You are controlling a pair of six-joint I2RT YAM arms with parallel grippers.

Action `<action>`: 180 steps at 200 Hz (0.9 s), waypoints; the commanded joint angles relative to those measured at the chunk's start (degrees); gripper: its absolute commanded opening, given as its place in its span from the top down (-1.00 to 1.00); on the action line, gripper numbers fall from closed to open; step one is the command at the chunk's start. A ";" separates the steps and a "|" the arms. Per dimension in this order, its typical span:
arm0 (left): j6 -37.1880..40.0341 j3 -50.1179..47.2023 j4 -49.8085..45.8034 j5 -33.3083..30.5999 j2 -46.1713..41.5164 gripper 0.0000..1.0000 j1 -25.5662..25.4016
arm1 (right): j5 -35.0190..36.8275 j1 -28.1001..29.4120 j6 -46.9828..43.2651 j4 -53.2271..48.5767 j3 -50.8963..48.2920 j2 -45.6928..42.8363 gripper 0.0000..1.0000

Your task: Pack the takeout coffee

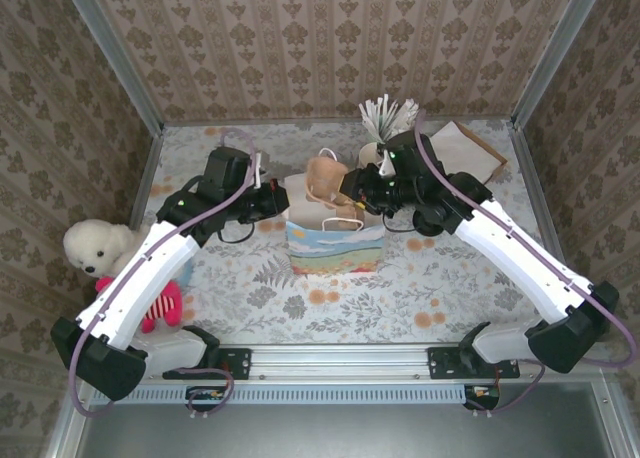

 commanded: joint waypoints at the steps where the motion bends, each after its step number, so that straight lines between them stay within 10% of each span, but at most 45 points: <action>1: 1.65 -0.79 2.48 1.95 -1.99 1.00 -0.49 | 7.89 1.69 0.76 -4.43 3.59 0.85 0.40; 65: 7.34 1.38 1.32 10.72 -1.89 0.70 -0.41 | 13.65 4.63 -11.43 -14.53 10.01 6.60 0.46; 107: 25.03 10.90 -7.10 11.40 -2.56 -0.01 5.62 | 11.85 4.79 -19.79 -16.33 10.64 6.90 0.44; 180: 63.80 20.55 -3.30 20.62 6.68 -0.39 4.78 | 7.19 4.81 -29.52 -18.21 11.25 5.92 0.42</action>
